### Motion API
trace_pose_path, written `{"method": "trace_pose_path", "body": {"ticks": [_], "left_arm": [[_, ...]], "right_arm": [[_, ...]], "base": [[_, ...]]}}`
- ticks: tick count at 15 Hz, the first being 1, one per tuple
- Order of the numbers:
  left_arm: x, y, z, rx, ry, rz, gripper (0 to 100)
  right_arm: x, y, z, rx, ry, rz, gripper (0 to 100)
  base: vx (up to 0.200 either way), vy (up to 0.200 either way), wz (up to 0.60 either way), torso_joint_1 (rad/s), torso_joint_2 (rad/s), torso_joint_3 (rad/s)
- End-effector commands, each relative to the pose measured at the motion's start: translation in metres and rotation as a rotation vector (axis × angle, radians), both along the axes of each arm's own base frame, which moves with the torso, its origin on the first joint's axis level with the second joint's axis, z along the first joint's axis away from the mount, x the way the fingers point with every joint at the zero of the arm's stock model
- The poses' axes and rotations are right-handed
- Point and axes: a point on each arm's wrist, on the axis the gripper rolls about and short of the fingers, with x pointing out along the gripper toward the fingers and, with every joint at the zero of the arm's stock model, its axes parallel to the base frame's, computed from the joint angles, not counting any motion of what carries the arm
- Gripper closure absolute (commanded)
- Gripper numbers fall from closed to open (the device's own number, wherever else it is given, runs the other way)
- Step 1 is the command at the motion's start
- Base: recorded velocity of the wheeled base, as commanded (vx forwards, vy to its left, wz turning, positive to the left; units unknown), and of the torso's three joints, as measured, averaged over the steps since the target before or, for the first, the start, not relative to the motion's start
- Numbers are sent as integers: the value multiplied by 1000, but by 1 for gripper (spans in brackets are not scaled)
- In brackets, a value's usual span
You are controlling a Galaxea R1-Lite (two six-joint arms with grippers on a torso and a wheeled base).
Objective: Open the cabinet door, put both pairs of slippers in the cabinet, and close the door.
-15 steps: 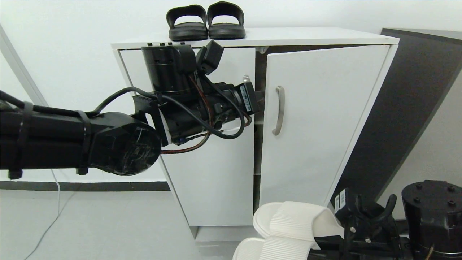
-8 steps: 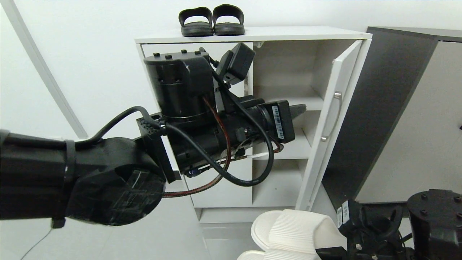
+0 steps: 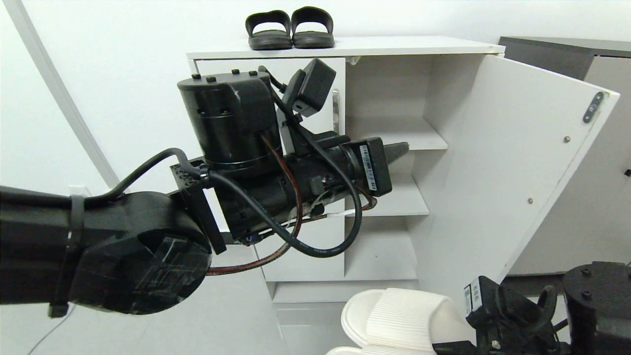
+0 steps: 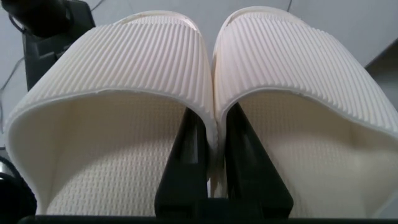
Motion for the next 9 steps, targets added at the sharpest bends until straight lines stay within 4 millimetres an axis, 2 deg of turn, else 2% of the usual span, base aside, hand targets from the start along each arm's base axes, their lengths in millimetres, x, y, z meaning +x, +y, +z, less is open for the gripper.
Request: {"method": "trace_pose_path", "body": {"ticks": [1,3,6,7,9], "left_arm": [[-3,20,5,2,-23,37,100],[-17,52,10,10,-28,90,100],[-49,126,30,34,-9,253,100],[-66,152,38,42,-6,320,100],[-112,194,55,48,0,457,100]], "right_arm": [[16,4,-1,-7,6,-53,100],[34,7,4,2,1,-146,100],[63,24,16,42,-11,-451,100],[75,32,19,49,-30,-562,100],[93,45,23,78,-49,-719,100]], "base": [[0,0,0,0,0,0],[0,0,0,0,0,0],[0,0,0,0,0,0],[0,0,0,0,0,0],[0,0,0,0,0,0]]}}
